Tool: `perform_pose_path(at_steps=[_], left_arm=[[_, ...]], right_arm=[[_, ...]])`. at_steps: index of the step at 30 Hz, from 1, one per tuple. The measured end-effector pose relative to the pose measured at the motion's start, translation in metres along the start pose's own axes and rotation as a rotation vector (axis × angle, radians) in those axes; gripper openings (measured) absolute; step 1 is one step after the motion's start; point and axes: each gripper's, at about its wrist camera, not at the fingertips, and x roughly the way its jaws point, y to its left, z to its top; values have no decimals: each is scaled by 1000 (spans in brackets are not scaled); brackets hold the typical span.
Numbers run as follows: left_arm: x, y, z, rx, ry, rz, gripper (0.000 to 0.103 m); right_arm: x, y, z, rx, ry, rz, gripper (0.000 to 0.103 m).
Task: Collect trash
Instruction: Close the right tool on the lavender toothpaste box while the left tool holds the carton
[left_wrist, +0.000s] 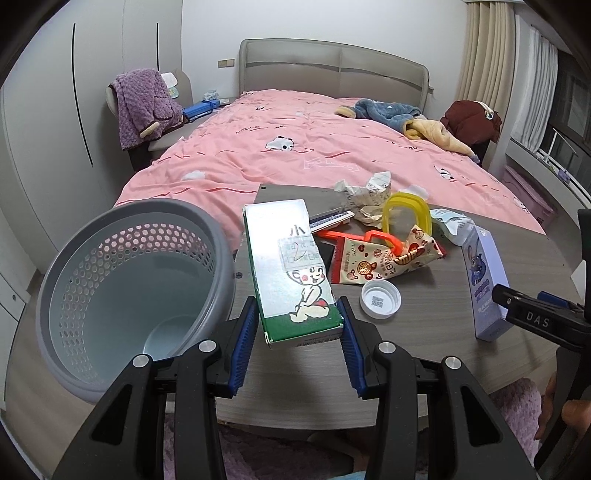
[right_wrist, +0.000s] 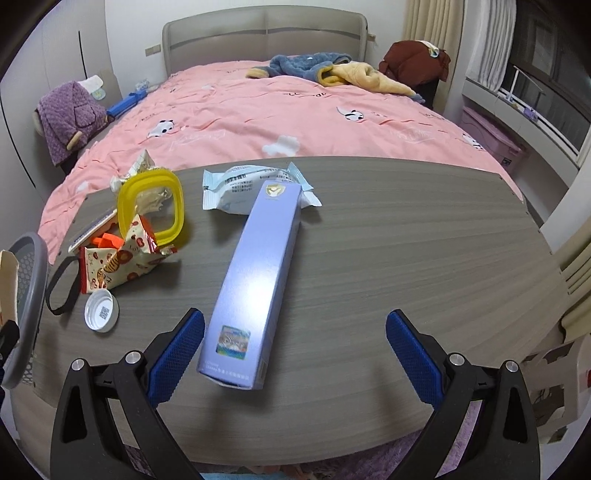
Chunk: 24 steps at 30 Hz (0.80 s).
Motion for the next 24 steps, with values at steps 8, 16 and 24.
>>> perform_pose_path(at_steps=[8,16,24], left_arm=[[1,-4,1,3,12,11,42],[4,-7,1,7,24,18,42],[4,-8,1,7,30,14,42]], right_arm=[[19,7,9,0,7,66,97],[33,6,14,9,8,86,86],[36,3,10,9,33,121,37]])
